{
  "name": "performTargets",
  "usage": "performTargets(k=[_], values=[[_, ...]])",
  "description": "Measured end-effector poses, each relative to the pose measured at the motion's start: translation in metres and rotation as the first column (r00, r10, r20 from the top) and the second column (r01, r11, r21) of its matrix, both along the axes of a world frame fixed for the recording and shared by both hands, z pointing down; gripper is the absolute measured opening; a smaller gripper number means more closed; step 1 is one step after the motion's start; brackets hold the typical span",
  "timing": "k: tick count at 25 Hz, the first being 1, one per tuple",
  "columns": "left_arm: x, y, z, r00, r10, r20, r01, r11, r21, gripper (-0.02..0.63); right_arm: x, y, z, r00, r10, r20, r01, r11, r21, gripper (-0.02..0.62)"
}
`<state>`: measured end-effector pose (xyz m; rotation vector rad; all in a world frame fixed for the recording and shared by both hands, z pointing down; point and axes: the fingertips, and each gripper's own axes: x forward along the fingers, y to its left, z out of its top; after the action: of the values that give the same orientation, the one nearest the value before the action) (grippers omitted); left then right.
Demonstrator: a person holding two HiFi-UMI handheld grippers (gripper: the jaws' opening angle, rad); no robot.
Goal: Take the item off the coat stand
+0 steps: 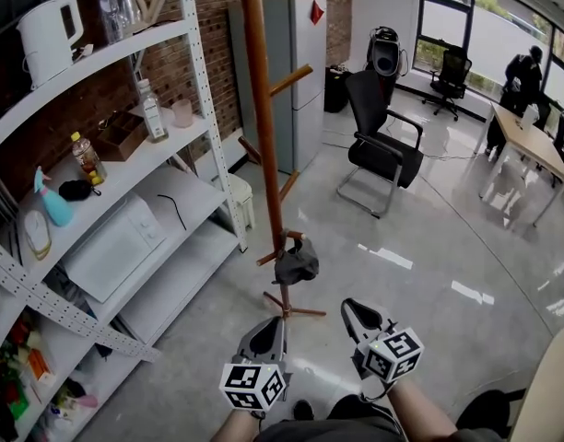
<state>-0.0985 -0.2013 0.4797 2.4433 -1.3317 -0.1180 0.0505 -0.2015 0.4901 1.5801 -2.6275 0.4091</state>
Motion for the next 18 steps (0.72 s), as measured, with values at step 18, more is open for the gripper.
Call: performTargets(k=[18], values=[[0.005,-0.06,0.008,0.998,-0.048,0.045,0.047,0.999,0.005,0.006,-0.019,-0.082,0.015,0.987,-0.111,-0.112,0.11,0.994,-0.02,0.011]])
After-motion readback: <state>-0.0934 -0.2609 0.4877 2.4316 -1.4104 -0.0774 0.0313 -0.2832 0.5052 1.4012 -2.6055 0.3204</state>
